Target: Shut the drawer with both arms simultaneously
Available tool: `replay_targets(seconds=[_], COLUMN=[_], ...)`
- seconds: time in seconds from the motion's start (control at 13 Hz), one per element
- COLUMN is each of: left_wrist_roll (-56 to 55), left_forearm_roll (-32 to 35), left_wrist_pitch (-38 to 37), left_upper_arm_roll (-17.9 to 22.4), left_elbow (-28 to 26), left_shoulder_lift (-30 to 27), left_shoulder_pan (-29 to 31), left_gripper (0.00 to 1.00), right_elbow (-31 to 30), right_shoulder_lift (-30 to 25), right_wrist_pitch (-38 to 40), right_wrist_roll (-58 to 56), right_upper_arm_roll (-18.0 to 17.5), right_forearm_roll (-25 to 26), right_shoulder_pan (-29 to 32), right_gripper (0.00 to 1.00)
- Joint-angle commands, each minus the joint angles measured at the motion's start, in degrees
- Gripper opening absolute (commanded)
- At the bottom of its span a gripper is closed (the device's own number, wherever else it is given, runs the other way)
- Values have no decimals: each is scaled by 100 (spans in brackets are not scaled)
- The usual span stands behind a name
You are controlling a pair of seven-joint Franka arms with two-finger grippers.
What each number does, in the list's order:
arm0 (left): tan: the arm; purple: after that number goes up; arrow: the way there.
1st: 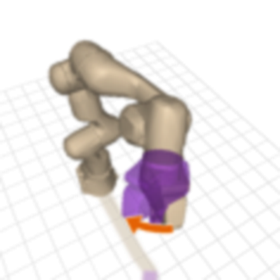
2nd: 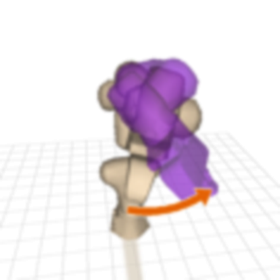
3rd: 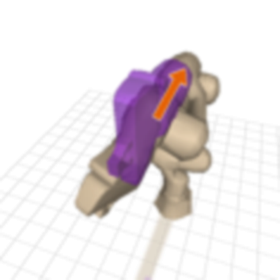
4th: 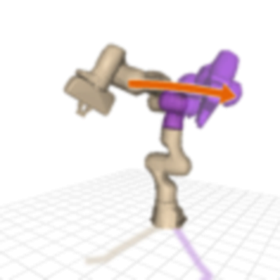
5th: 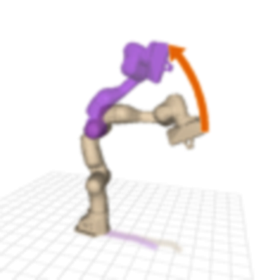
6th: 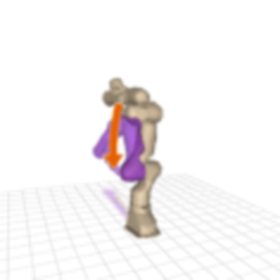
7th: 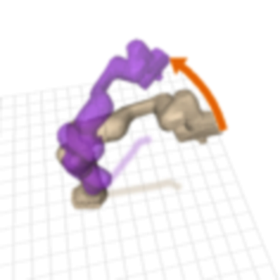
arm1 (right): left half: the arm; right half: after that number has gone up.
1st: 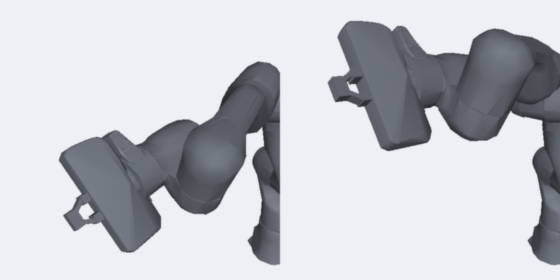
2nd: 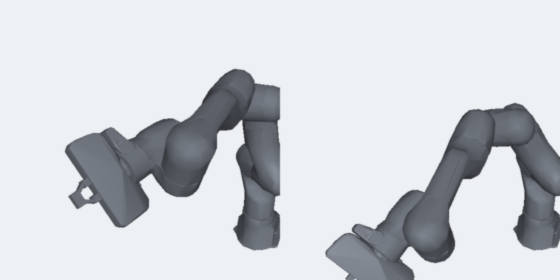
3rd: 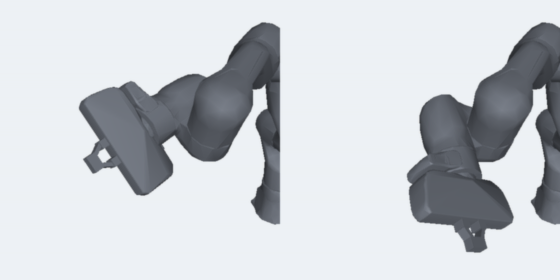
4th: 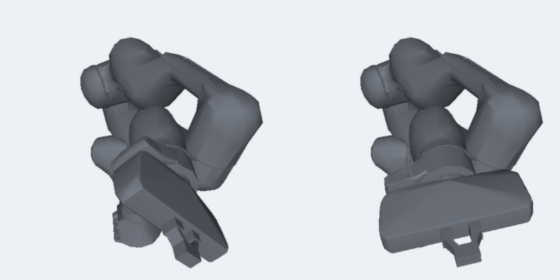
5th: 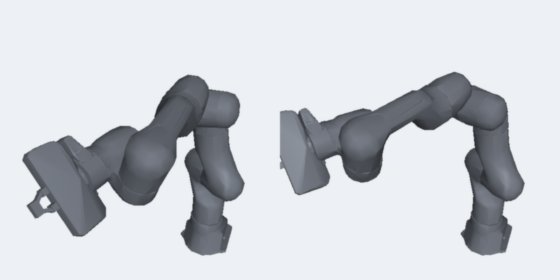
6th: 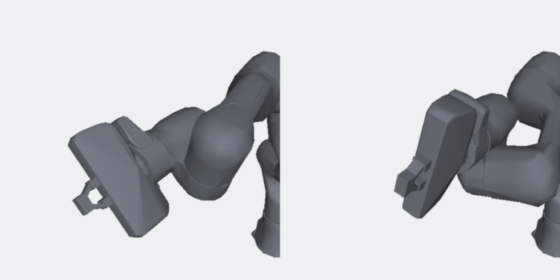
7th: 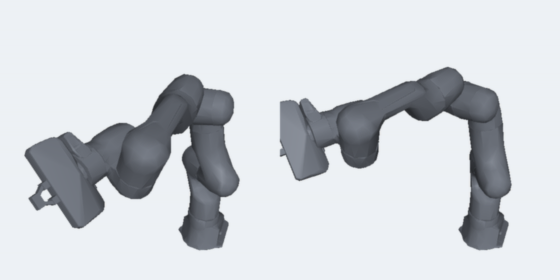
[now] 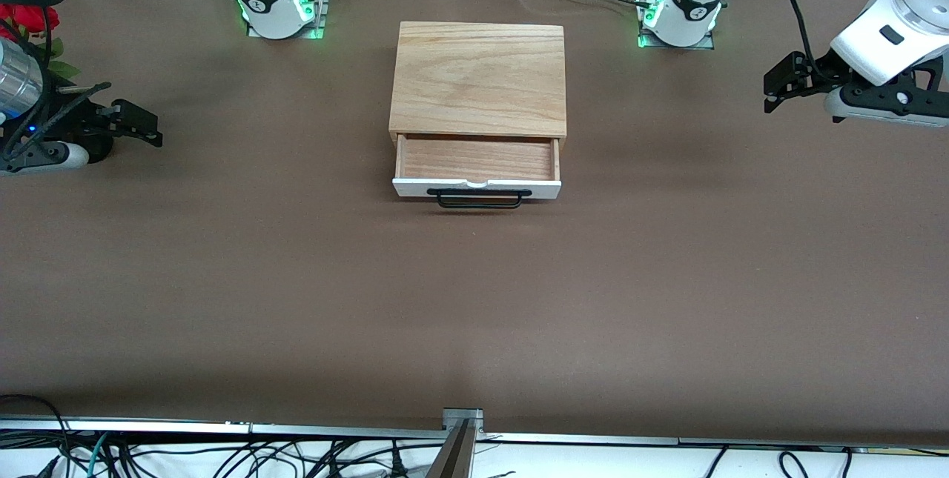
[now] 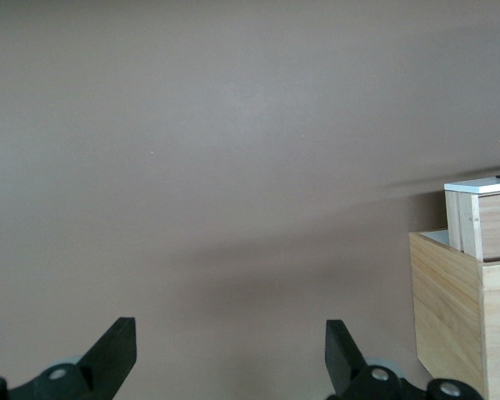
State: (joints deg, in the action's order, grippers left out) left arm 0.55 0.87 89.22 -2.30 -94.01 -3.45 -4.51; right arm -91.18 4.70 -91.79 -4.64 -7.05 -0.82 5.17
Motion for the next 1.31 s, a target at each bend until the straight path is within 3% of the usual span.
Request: replay_targets(seconds=[0.0, 1.23], left_wrist_roll=[7, 25], left_forearm_roll=[124, -140], left_wrist_pitch=[-221, -239], left_upper_arm_roll=[36, 89], left_elbow=[216, 190], left_shoulder_lift=[64, 90], left_shoulder_pan=[108, 144], left_gripper=[100, 100], right_elbow=[39, 21], right_shoulder_lift=[-75, -57], right_wrist_pitch=[82, 38], right_wrist_roll=[51, 68], right_upper_arm_roll=[-103, -138], right_forearm_roll=[99, 222], right_shoulder_pan=[89, 10], right_gripper=[100, 100])
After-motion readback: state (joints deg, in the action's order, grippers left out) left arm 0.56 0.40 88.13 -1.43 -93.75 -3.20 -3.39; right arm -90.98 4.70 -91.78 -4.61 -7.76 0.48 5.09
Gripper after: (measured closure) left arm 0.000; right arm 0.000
